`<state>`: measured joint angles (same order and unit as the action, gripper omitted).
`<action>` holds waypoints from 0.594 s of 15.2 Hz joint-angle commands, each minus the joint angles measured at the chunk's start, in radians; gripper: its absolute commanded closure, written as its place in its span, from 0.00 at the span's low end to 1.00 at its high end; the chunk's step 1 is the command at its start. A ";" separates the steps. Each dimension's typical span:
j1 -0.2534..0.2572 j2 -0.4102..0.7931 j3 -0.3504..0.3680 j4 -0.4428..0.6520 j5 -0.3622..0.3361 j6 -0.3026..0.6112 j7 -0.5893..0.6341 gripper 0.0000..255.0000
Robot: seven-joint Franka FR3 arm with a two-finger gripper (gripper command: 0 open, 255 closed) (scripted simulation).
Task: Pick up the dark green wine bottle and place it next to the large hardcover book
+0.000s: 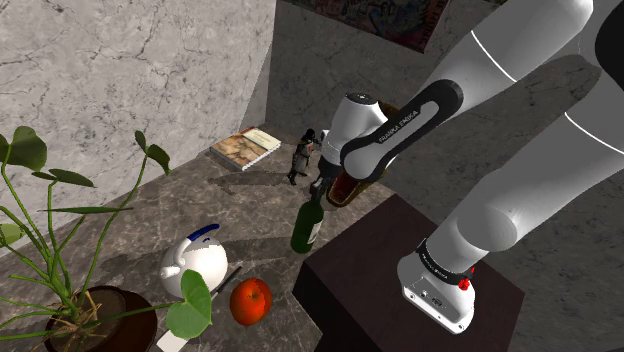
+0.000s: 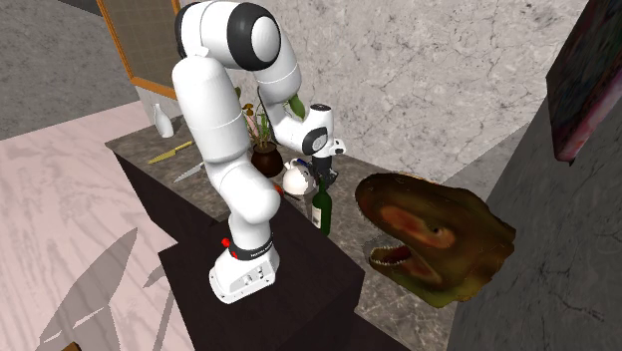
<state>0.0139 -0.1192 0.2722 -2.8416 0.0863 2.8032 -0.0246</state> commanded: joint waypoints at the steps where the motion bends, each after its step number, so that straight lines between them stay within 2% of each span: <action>1: 0.000 0.001 0.000 -0.001 0.000 0.000 0.000 1.00; 6: 0.000 0.001 0.000 -0.001 0.000 0.000 0.000 1.00; 9: 0.010 -0.056 -0.006 0.002 0.024 -0.059 -0.017 1.00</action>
<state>0.0231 -0.1609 0.2691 -2.8435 0.1052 2.7627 -0.0352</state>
